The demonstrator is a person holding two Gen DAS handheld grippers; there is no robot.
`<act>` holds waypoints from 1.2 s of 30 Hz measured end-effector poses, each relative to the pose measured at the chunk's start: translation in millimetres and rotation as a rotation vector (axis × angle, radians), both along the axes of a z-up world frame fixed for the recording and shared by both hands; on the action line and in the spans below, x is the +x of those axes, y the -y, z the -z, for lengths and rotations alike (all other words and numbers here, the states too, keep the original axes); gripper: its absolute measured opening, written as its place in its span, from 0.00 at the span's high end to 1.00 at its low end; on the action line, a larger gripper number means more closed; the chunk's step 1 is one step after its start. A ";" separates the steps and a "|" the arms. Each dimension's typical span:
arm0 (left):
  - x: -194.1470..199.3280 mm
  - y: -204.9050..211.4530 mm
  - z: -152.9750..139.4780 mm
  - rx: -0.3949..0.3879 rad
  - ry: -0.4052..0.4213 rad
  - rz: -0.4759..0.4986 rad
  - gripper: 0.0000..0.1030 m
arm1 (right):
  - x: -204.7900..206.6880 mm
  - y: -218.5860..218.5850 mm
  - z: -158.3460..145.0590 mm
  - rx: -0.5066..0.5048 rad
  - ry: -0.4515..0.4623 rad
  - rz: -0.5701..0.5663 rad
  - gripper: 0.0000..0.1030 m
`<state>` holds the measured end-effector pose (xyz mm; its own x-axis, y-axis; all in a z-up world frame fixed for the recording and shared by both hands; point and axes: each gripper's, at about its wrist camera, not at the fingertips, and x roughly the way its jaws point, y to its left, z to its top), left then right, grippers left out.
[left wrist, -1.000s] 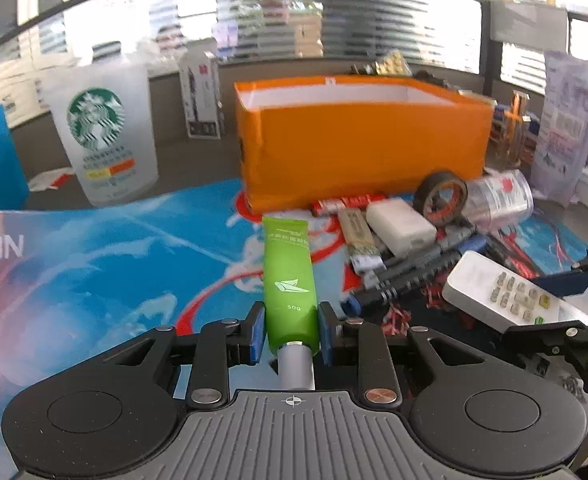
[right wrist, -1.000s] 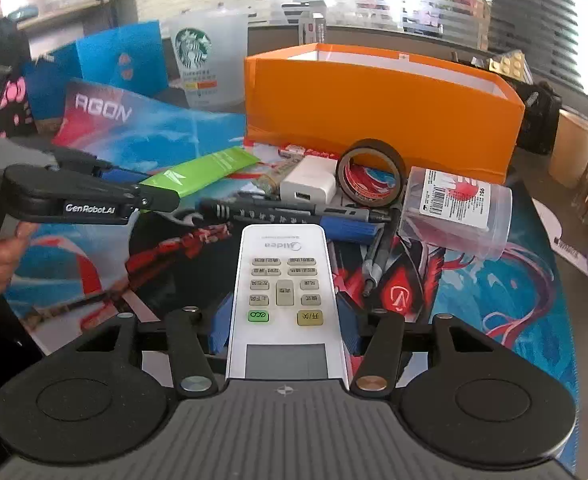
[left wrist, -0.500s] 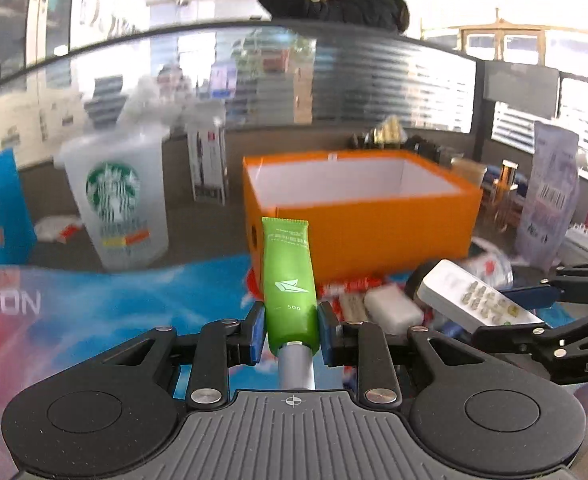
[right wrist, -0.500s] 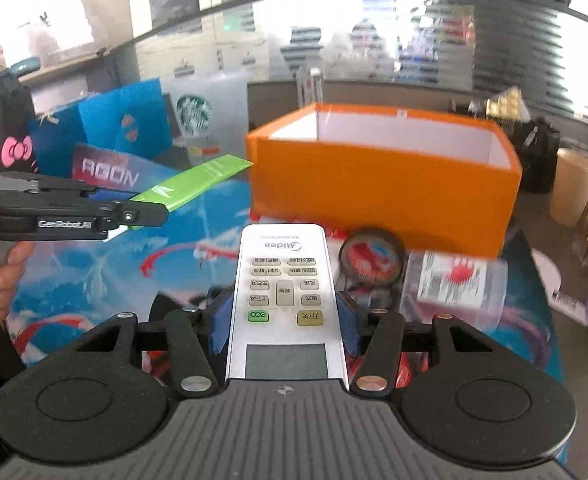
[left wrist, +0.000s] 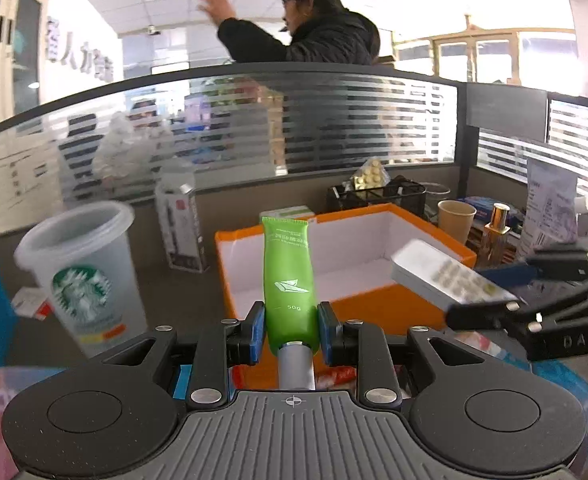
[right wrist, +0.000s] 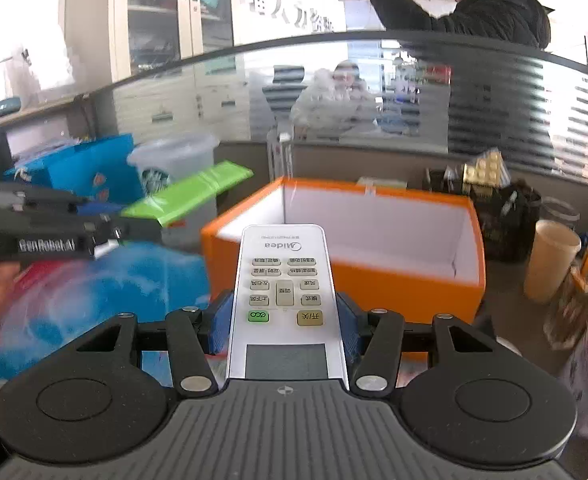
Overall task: Organize rigid objects
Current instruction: 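Carry the green tube and white remote over the orange box with both tools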
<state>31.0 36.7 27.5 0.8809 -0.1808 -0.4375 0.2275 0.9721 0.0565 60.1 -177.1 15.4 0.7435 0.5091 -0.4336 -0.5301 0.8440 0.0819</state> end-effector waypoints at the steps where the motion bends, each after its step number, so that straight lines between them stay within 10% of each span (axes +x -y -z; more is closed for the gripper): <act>1: 7.9 2.5 -2.7 0.008 -0.003 0.010 0.76 | 7.1 -0.1 -4.9 0.002 0.004 0.002 0.51; 19: 138.6 9.3 30.4 0.024 -0.256 0.060 0.76 | 163.2 -12.5 16.1 -0.105 -0.167 0.044 0.51; 36: 171.4 14.6 52.2 0.079 -0.339 0.070 0.76 | 202.8 -45.8 49.0 -0.281 -0.294 0.058 0.51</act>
<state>202.3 22.1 -24.7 0.6701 -0.1896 -0.7176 0.3123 0.9491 0.0409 262.9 -131.3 -33.6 0.5911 0.3012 -0.7483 -0.4693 0.8829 -0.0154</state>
